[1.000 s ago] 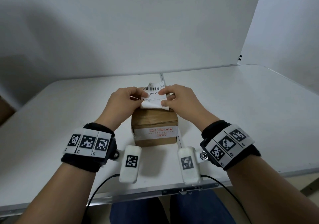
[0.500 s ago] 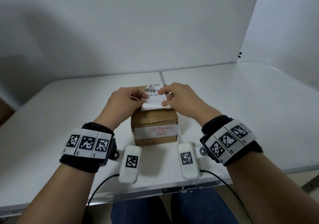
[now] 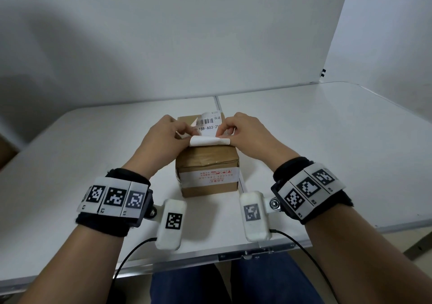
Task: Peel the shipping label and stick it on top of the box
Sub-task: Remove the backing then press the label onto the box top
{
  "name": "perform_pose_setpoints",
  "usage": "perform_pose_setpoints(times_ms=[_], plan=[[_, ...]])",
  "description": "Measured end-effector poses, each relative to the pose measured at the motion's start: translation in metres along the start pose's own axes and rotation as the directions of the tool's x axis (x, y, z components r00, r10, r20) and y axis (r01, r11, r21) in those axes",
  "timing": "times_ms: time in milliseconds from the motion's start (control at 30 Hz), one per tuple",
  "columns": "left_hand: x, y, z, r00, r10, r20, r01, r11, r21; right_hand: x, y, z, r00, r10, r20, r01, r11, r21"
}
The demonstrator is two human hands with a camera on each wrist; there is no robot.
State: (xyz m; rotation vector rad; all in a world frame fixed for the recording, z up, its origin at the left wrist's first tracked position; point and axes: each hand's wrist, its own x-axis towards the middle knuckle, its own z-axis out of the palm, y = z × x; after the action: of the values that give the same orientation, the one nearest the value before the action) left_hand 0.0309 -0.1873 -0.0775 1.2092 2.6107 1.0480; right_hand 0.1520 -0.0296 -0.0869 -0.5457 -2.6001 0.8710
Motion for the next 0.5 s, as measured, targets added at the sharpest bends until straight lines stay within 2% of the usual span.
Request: perform_pose_setpoints(times_ms=[133,233,333,500], plan=[[-0.003,-0.006,0.001,0.999,-0.047,0.006,0.047,0.998,-0.053,-0.001,-0.001,-0.003,0.997,-0.075,-0.008,0.075,0.997,-0.018],[-0.003,-0.010,-0.001,0.994,-0.084,0.064,0.093,0.985,-0.148,0.002,-0.004,-0.004,0.984,-0.173,0.038,0.175,0.982,-0.072],[0.000,-0.012,-0.002,0.992,-0.101,0.082,0.113,0.981,-0.156,0.004,-0.004,-0.004,0.965,-0.245,0.089,0.251,0.967,-0.055],[0.003,-0.011,-0.004,0.989,-0.099,0.114,0.115,0.982,-0.148,0.000,0.003,-0.005,0.960,-0.244,0.140,0.235,0.969,0.077]])
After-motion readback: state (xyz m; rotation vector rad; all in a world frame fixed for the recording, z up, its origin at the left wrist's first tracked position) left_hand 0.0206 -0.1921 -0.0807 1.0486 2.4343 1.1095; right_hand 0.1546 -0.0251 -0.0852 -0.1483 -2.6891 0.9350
